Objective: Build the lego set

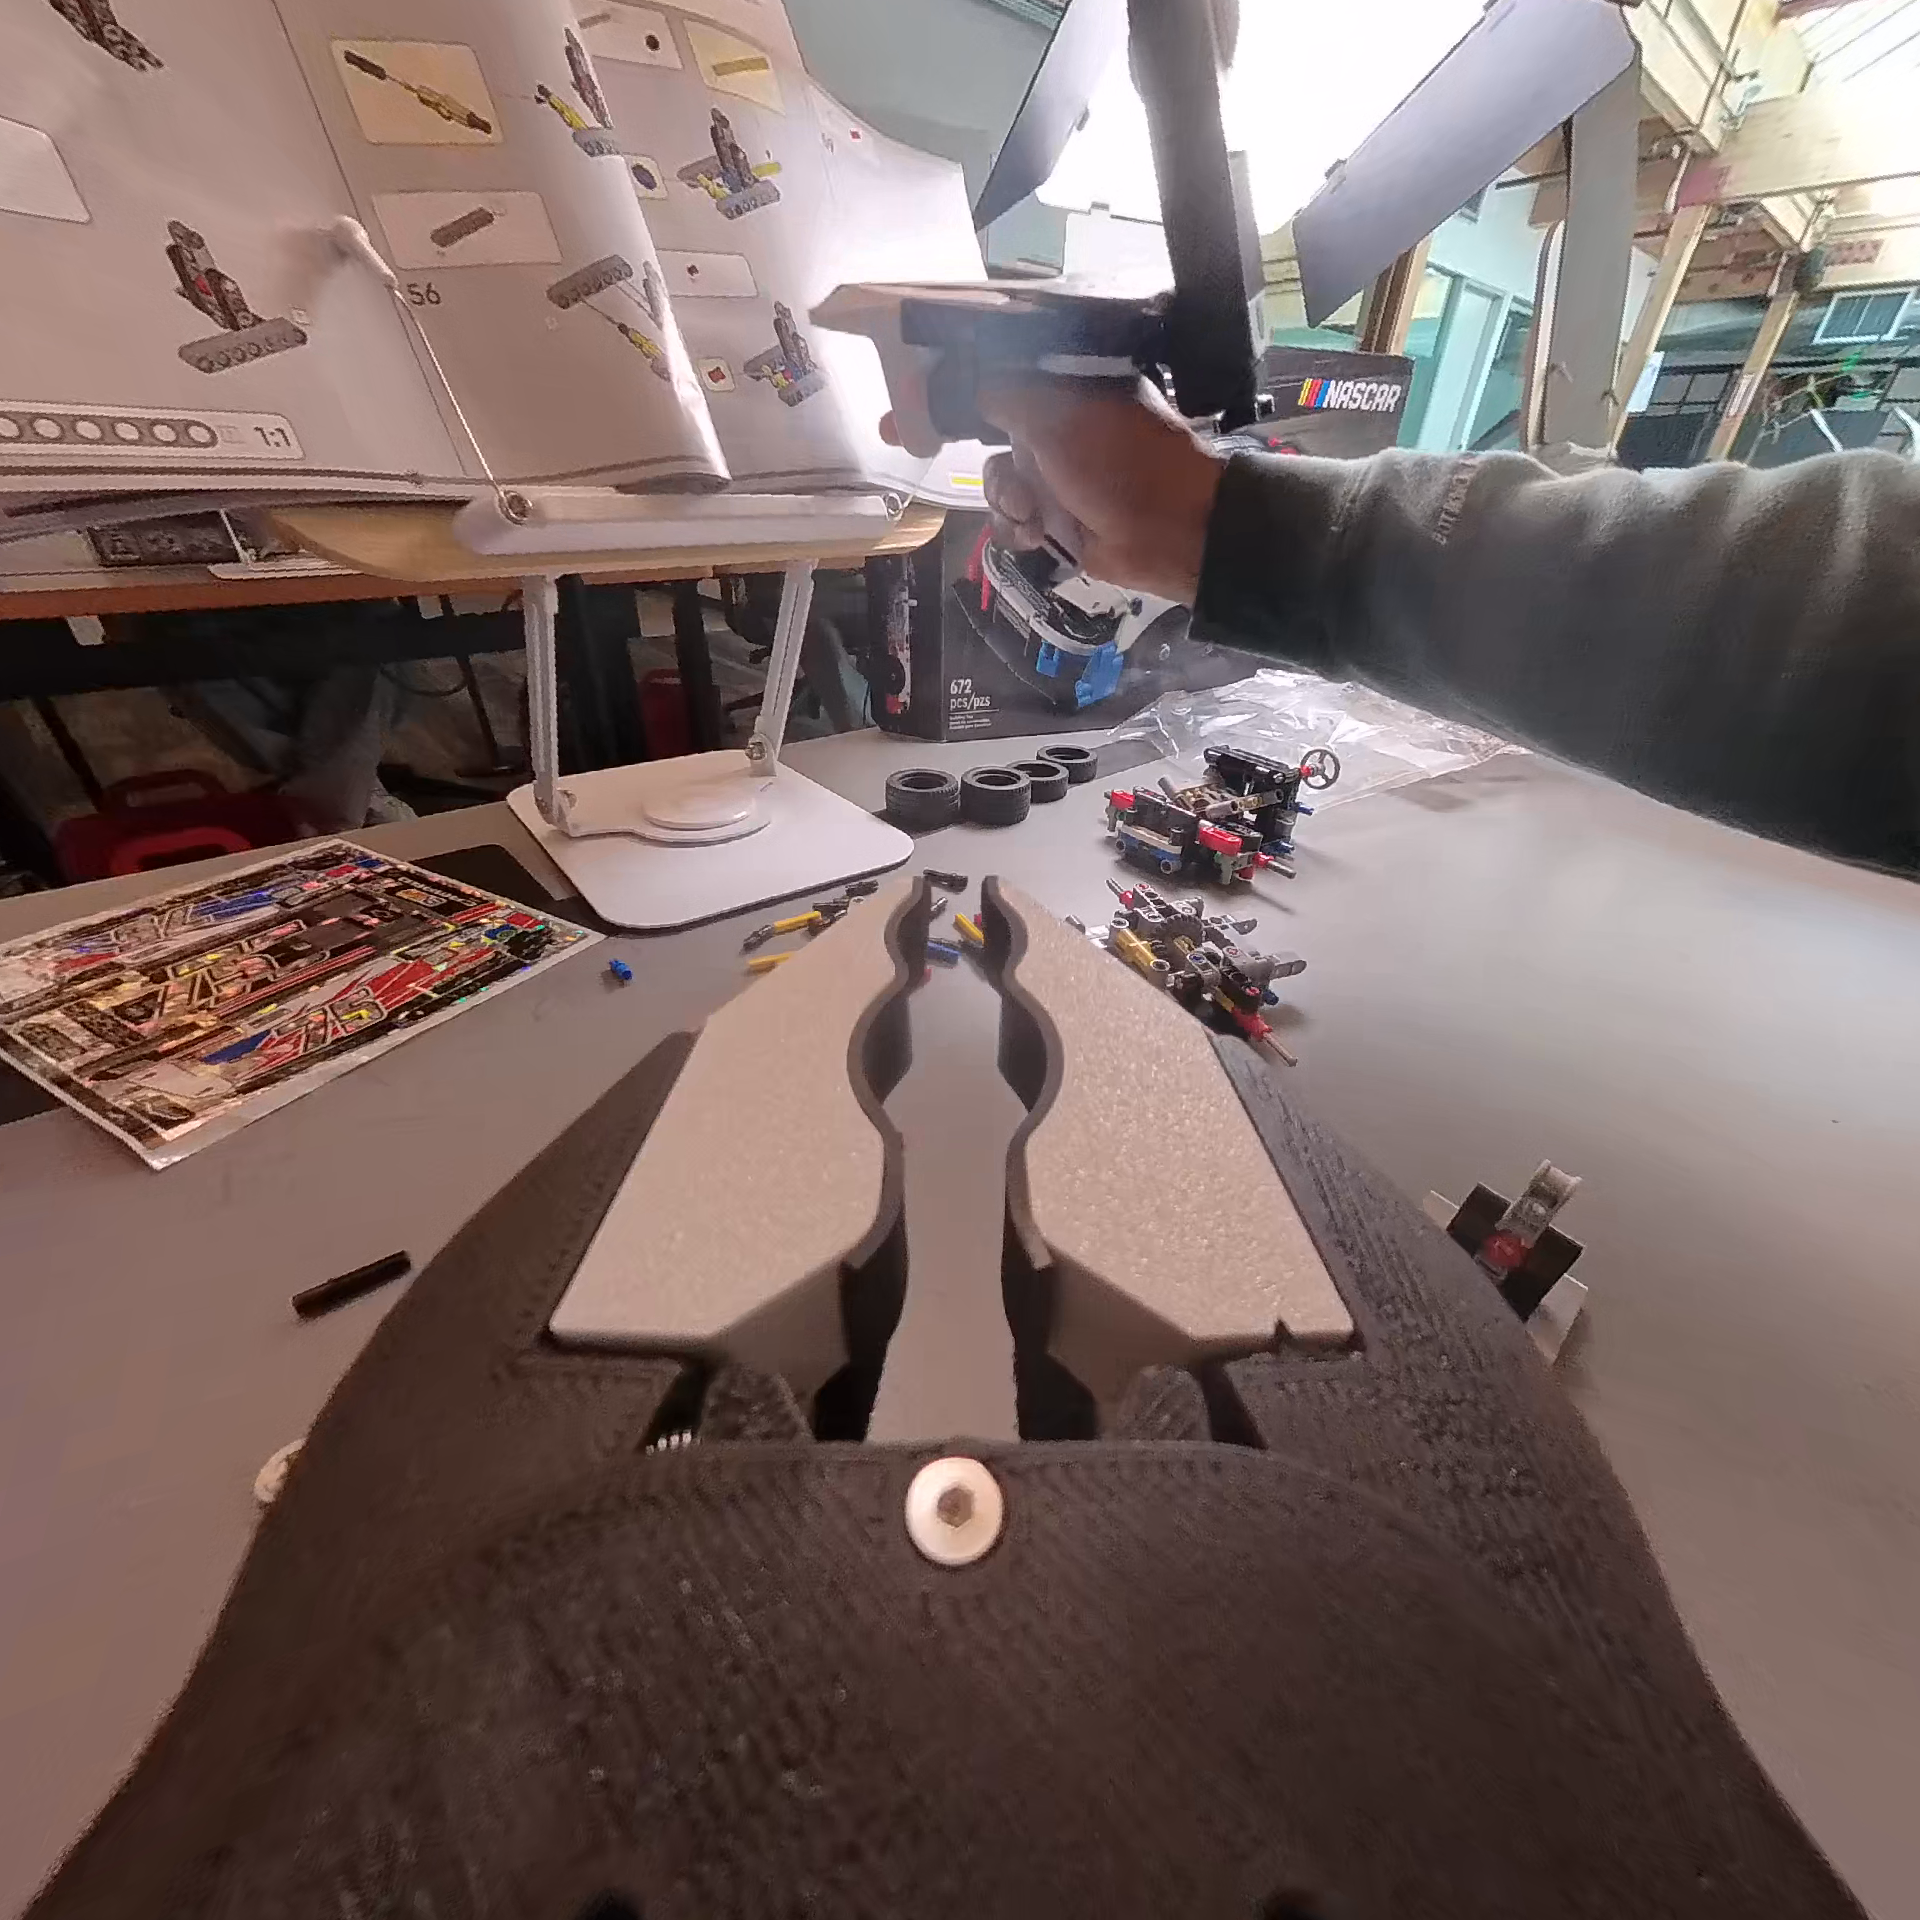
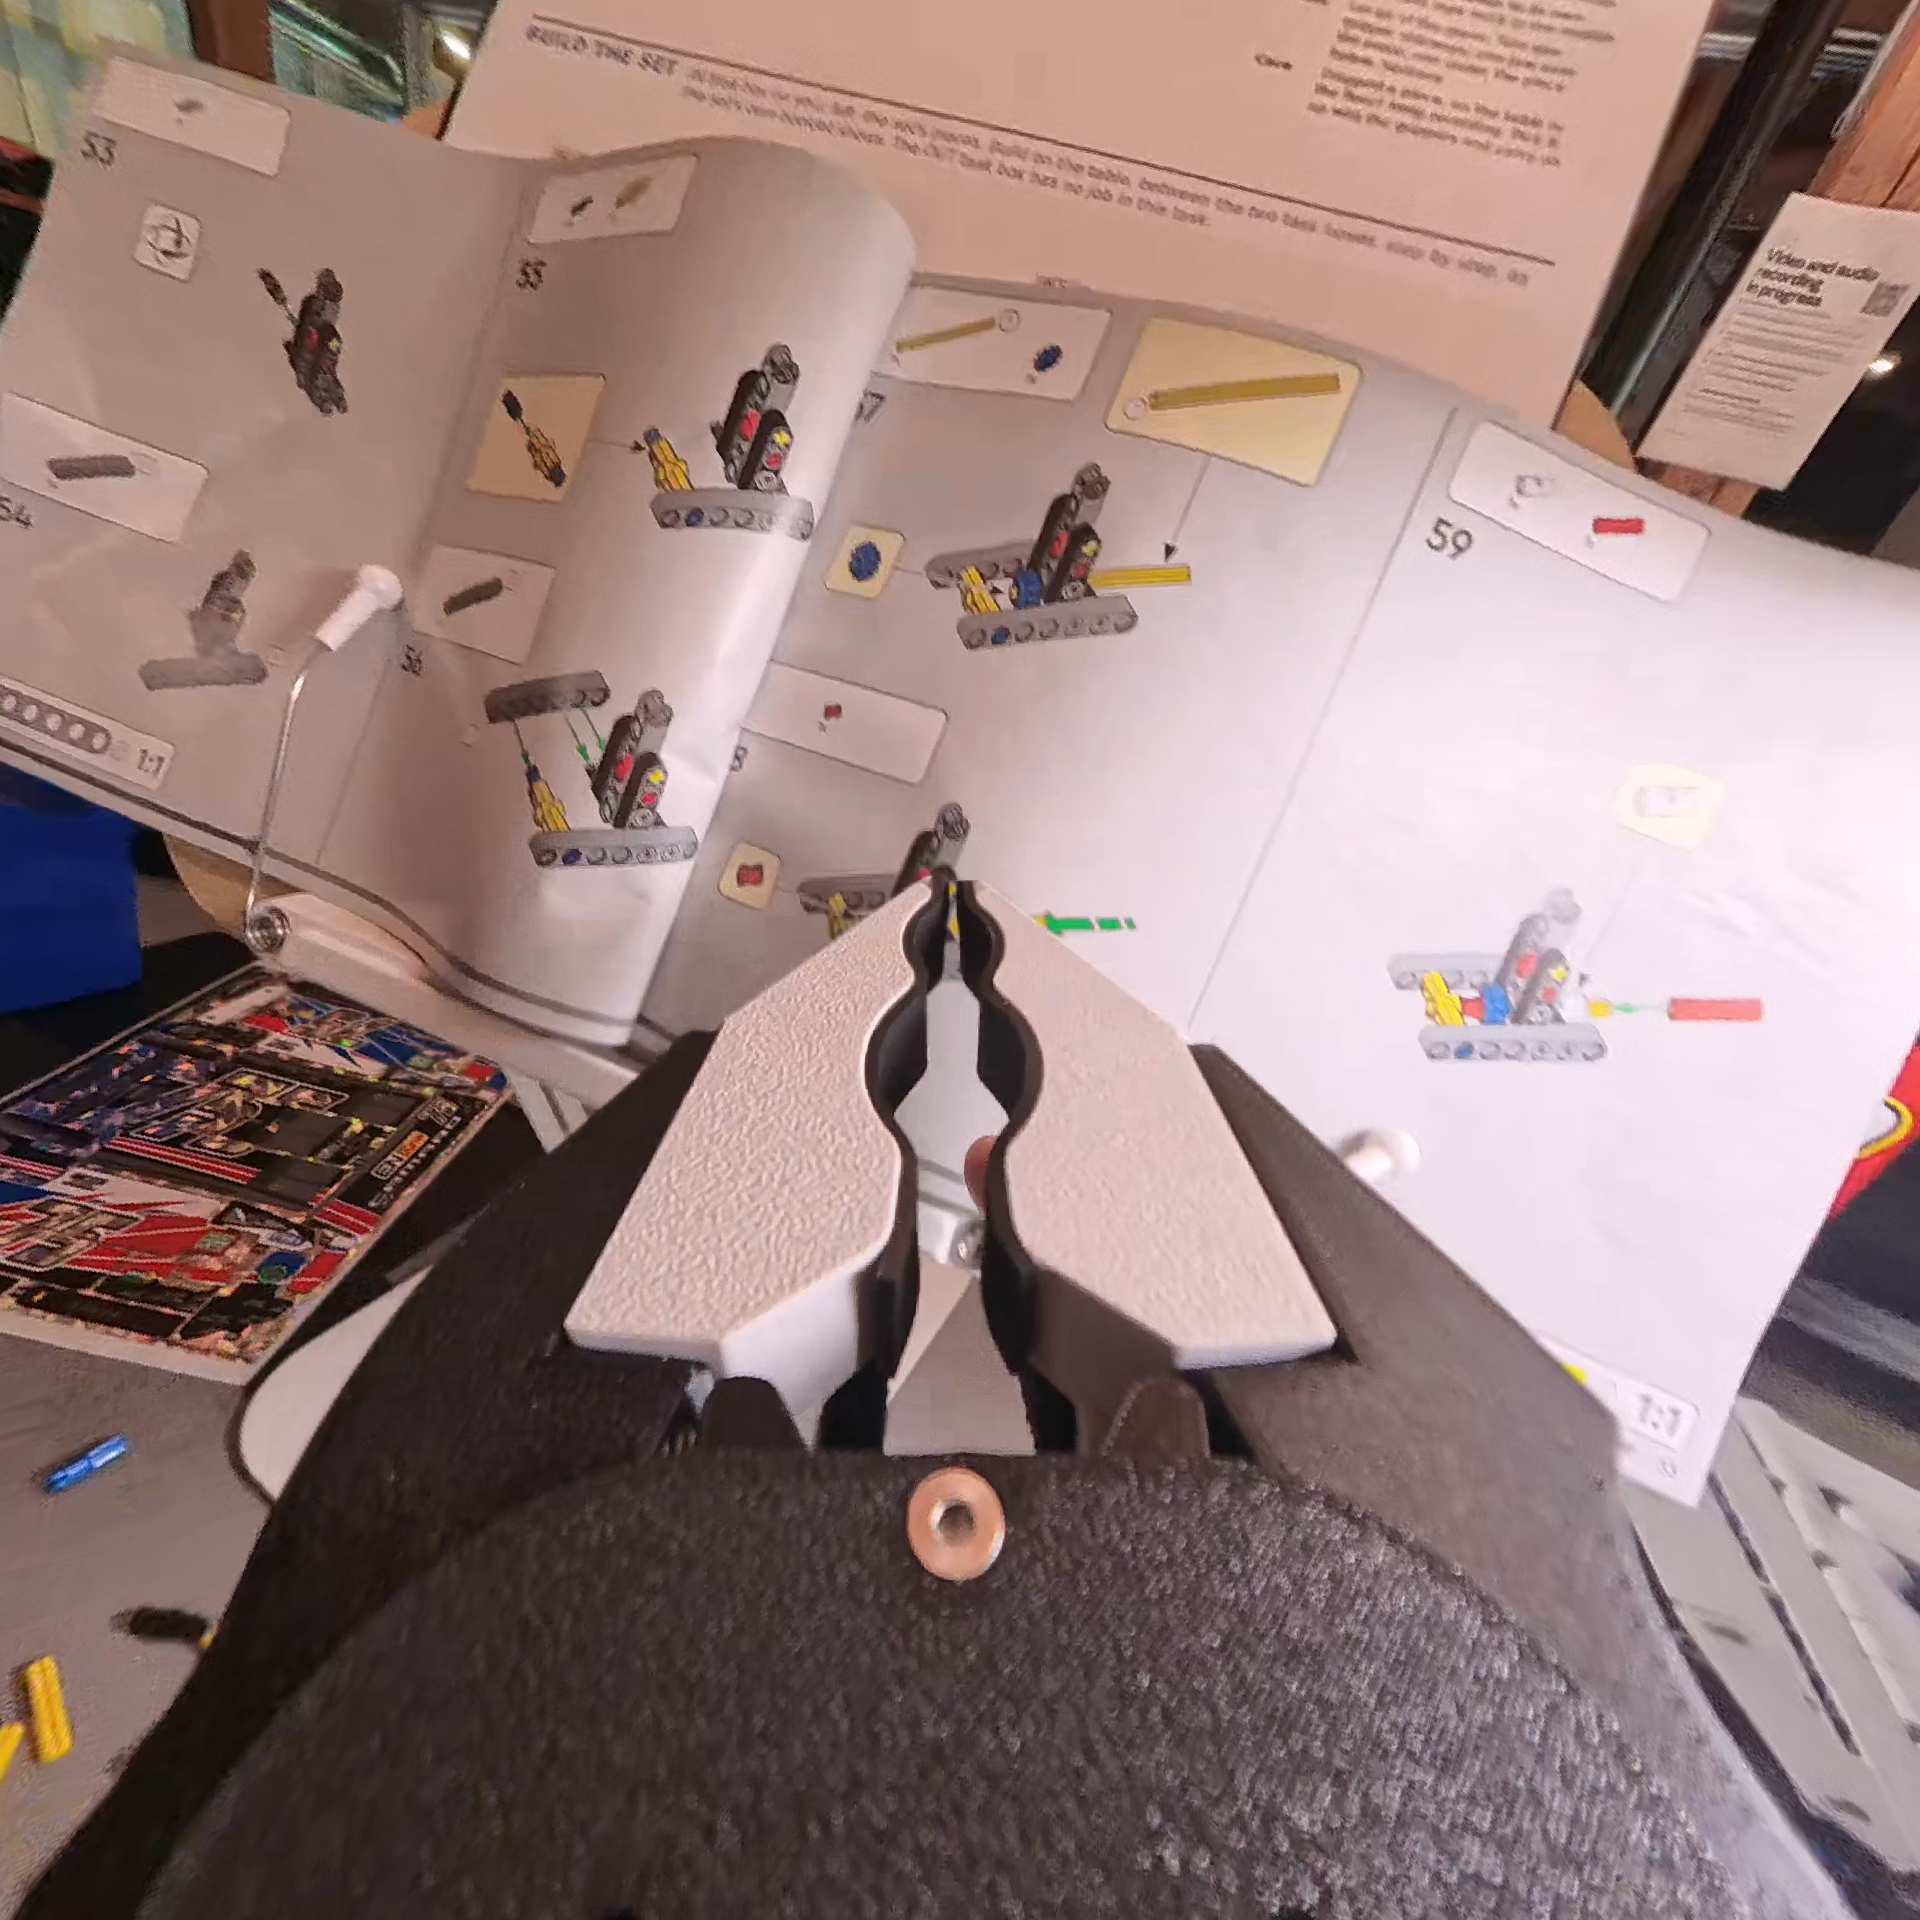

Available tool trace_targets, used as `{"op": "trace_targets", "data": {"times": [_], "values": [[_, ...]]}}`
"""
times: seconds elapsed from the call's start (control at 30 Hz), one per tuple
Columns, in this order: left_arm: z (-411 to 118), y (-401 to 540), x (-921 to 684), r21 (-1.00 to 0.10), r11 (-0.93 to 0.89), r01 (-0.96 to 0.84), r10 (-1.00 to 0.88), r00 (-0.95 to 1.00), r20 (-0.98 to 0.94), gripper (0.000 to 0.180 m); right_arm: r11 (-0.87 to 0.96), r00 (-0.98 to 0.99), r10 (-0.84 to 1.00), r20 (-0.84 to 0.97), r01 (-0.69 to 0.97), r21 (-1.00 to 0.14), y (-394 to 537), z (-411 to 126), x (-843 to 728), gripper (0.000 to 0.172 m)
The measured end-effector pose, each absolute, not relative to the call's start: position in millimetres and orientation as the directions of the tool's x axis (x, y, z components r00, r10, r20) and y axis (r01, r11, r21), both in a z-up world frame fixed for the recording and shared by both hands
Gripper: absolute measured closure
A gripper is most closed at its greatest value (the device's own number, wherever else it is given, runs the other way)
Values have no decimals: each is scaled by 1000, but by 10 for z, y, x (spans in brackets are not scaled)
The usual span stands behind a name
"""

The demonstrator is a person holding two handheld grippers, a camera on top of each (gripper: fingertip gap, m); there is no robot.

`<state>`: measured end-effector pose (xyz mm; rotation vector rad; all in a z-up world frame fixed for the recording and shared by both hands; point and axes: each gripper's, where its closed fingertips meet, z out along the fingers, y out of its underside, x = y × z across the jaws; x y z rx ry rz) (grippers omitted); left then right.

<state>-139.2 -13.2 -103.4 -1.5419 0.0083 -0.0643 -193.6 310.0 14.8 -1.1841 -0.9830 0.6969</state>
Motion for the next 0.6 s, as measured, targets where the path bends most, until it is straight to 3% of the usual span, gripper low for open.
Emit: {"op": "trace_targets", "data": {"times": [0.6], "values": [[-1118,-92,-1377,-1000,-5,21,-47,999,22,171,280,354,895,270,23,-960,2649,-23,-1395,165]]}}
